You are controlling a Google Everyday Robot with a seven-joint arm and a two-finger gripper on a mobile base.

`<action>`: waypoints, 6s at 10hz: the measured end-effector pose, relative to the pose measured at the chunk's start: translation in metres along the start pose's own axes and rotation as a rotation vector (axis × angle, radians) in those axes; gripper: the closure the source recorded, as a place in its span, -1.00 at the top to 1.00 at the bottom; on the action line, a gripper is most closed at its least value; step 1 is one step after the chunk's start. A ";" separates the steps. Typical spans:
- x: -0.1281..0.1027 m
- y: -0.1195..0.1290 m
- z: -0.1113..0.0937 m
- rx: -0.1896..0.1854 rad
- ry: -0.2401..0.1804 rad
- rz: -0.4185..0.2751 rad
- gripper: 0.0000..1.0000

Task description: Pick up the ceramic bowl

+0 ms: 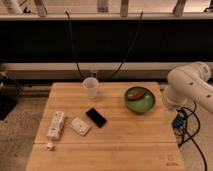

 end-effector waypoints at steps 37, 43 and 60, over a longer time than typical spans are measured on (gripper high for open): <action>-0.002 -0.068 0.107 -0.013 0.076 -0.295 0.60; 0.001 -0.073 0.143 -0.031 0.072 -0.341 0.60; 0.008 -0.064 0.198 -0.094 0.023 -0.386 0.33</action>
